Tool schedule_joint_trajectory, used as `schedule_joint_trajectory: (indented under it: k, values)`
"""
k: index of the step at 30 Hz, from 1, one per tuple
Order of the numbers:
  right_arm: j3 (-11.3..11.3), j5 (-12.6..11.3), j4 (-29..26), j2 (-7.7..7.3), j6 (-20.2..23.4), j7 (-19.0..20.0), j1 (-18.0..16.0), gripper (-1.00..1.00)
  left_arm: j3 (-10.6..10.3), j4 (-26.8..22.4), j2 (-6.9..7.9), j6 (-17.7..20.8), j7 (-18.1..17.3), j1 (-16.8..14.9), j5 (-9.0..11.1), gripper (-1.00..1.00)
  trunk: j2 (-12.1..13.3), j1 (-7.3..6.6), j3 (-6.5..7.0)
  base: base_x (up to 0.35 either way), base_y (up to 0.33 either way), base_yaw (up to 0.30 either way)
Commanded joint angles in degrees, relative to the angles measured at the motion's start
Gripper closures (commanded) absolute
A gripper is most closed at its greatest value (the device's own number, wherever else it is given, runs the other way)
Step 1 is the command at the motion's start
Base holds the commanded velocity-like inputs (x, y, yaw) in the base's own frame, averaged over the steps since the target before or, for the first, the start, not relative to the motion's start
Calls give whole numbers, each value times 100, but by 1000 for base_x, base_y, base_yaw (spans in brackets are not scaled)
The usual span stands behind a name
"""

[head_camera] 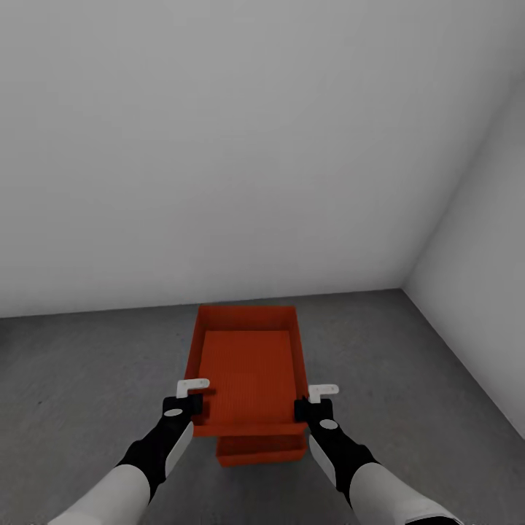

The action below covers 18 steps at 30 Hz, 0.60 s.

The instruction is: Move the two storage containers from the living room to the garage. In the garage, place one container on the floor and stack the other container on top of it (either order is fine).

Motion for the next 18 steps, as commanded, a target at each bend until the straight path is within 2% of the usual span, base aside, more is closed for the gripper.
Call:
schedule_joint_trajectory:
  k: [1,18]
  values:
    - [-41,-23,20,0,-16,-67,-3,100,288,-71,105,40,73,-5,-31,100,-6,1,-16,0,0,0]
    - [-41,-23,20,0,-33,-47,-3,100,285,-71,103,40,71,-5,-31,100,-6,1,-173,0,0,0]
